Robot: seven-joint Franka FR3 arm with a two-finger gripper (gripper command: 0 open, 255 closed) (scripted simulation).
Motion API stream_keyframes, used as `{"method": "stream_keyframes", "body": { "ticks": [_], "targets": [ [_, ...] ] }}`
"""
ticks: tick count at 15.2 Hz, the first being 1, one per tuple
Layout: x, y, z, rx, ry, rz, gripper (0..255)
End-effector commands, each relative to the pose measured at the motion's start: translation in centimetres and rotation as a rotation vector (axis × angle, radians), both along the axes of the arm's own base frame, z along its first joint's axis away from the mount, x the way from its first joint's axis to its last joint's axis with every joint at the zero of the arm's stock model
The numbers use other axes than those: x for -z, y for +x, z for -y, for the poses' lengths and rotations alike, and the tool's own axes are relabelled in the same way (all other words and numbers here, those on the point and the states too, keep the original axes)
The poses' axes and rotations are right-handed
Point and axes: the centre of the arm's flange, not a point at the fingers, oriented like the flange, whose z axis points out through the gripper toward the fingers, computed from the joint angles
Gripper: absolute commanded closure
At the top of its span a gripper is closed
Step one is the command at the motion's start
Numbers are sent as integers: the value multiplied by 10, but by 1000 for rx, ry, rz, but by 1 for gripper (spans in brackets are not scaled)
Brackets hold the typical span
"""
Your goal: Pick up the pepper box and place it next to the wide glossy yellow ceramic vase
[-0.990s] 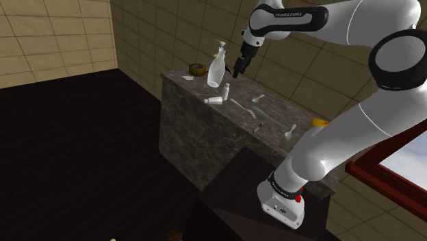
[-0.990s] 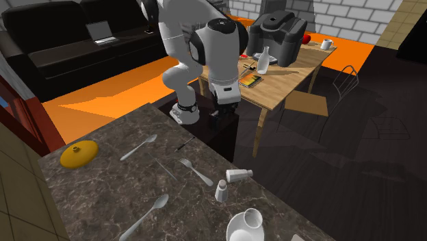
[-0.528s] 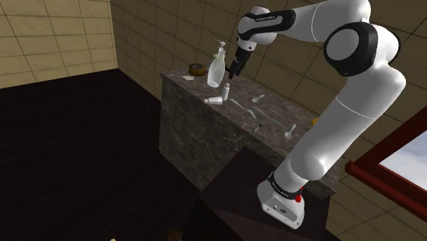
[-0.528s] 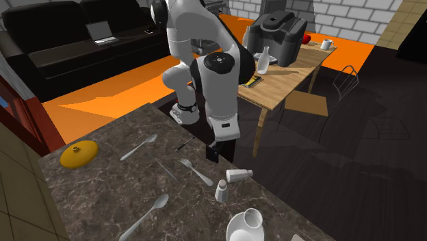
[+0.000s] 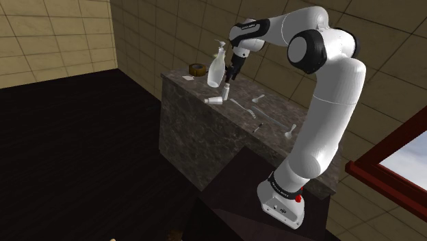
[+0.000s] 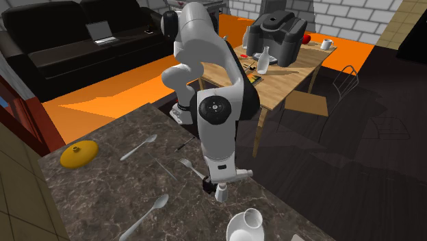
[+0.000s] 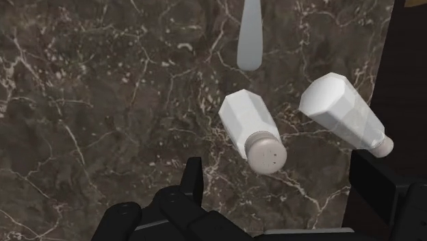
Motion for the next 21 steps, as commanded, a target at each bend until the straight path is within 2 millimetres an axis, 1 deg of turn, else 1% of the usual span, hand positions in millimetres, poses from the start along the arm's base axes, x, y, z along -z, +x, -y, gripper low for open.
{"method": "stream_keyframes", "body": {
  "ticks": [1,5,6,14,15,21],
  "targets": [
    [10,3,2,0,2,0,0],
    [31,3,0,0,2,0,0],
    [39,4,0,0,2,0,0],
    [39,4,0,0,2,0,0],
    [39,4,0,0,2,0,255],
    [39,3,0,0,2,0,255]
  ]
}}
